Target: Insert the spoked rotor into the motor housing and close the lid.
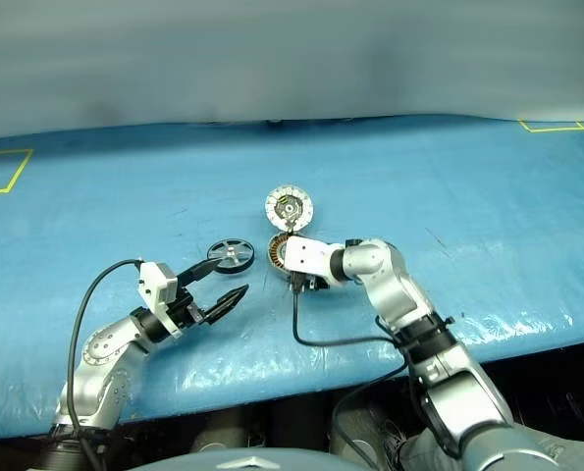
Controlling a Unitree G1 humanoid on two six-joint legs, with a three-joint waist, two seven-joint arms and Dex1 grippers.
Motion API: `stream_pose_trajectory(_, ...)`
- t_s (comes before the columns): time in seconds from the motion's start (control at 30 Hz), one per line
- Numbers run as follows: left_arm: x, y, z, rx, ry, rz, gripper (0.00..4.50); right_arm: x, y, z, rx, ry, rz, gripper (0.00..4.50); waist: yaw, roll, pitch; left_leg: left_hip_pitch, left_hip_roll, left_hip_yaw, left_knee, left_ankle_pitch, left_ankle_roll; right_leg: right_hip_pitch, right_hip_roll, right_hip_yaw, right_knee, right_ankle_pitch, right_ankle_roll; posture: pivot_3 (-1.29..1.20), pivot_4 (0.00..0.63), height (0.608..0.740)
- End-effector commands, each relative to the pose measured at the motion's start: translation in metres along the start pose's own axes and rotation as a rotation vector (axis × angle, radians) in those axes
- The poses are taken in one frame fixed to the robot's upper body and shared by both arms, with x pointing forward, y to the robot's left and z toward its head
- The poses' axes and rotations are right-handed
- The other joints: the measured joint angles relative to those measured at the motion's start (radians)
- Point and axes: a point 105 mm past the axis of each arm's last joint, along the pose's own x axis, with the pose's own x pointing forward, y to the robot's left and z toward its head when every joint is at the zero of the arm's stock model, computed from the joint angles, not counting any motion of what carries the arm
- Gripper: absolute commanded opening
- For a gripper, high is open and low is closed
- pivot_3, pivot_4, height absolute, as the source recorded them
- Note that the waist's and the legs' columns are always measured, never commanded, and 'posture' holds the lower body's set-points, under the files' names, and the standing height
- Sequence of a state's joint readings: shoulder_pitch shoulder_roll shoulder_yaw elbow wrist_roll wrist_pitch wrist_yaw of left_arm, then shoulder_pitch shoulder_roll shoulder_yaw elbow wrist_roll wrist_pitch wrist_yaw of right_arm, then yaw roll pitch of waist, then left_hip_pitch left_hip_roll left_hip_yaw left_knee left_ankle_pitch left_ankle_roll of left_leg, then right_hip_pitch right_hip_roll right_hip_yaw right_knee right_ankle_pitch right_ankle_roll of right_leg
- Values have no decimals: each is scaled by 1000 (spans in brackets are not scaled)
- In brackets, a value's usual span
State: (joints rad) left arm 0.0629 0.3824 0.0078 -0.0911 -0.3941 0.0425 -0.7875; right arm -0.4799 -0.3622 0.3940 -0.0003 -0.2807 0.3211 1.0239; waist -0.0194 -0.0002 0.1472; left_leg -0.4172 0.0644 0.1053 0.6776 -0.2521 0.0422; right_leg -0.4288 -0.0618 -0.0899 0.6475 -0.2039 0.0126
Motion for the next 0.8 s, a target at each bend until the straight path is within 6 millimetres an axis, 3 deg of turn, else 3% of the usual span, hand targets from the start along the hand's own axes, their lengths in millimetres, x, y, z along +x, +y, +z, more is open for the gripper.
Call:
stream_pose_trajectory(0.03,-2,2,5,23,-3,-6,4500,-6,19,16,25,-34,20,2062,1,0,0,0,0,0,0,0,0,0,0,0,0,-1,-1,0,150,740)
stream_pose_trajectory(0.47,-10,6,6,38,8,29,4500,0,40,31,209,-96,-13,2062,3,-1,0,-1,0,-2,0,0,0,-1,0,-1,-1,-2,-3,0,150,740)
stream_pose_trajectory(0.5,-11,7,7,40,8,30,4500,0,41,32,208,-100,-10,2776,3,-1,0,-1,0,-2,0,0,0,-1,0,-1,-1,-2,-3,0,150,740)
stream_pose_trajectory(0.67,-12,8,7,42,9,34,4500,-5,40,37,193,-119,-17,4313,6,-1,1,-2,0,-2,0,0,0,-2,0,-1,-1,-2,-3,0,150,740)
stream_pose_trajectory(0.8,-12,8,6,41,11,34,4500,-15,36,49,200,-191,-32,4469,9,-1,1,-2,0,-3,0,0,0,-2,0,-2,-2,-2,-3,0,150,740)
